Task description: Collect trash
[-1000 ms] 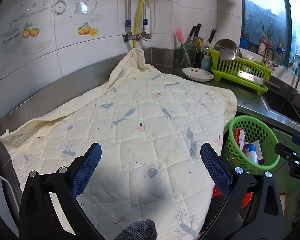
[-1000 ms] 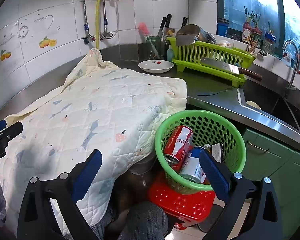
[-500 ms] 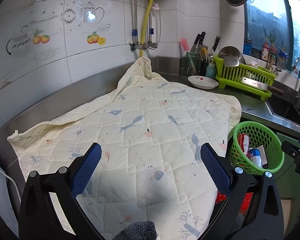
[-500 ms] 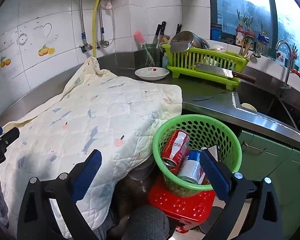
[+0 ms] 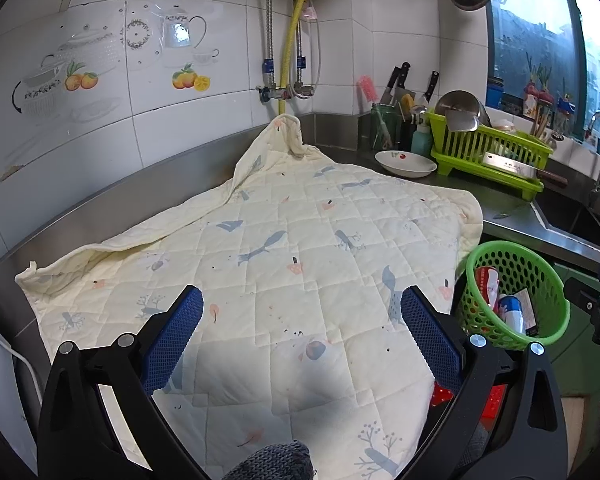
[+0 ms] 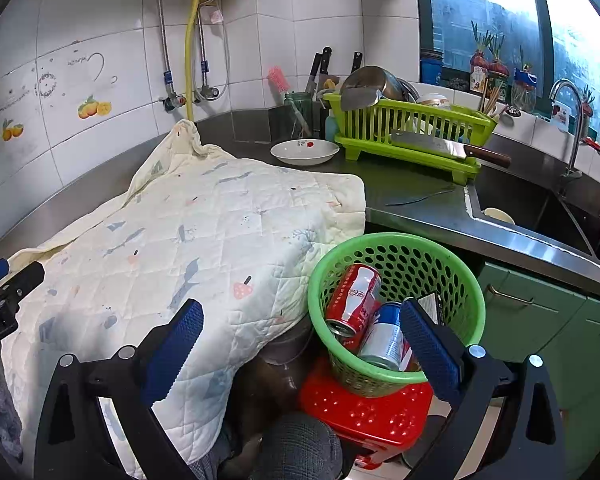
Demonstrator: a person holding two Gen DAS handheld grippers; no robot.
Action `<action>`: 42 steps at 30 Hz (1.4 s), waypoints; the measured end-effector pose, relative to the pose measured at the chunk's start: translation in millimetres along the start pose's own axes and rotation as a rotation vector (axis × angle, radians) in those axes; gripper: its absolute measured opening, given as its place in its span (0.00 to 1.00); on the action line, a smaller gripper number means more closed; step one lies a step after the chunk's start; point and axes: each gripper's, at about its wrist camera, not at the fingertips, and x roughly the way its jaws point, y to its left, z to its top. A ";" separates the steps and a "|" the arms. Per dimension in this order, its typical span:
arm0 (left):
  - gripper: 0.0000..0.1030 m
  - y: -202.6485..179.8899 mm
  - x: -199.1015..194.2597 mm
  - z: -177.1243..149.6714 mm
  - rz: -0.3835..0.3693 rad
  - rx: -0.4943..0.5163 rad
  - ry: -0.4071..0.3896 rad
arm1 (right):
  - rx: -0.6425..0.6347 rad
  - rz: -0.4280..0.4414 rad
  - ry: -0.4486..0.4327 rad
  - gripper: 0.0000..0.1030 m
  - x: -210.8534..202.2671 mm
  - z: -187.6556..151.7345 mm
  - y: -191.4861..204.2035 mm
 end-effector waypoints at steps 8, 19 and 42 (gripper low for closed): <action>0.95 -0.1 1.8 -0.8 0.008 -0.004 -0.001 | 0.004 0.005 0.001 0.92 0.5 0.7 1.1; 0.95 -1.6 1.4 -1.5 0.007 -0.002 0.001 | 0.005 0.005 0.001 0.93 1.4 1.5 1.6; 0.95 -1.7 1.5 -0.6 0.012 0.004 -0.010 | -0.001 0.018 -0.019 0.93 0.4 0.8 3.1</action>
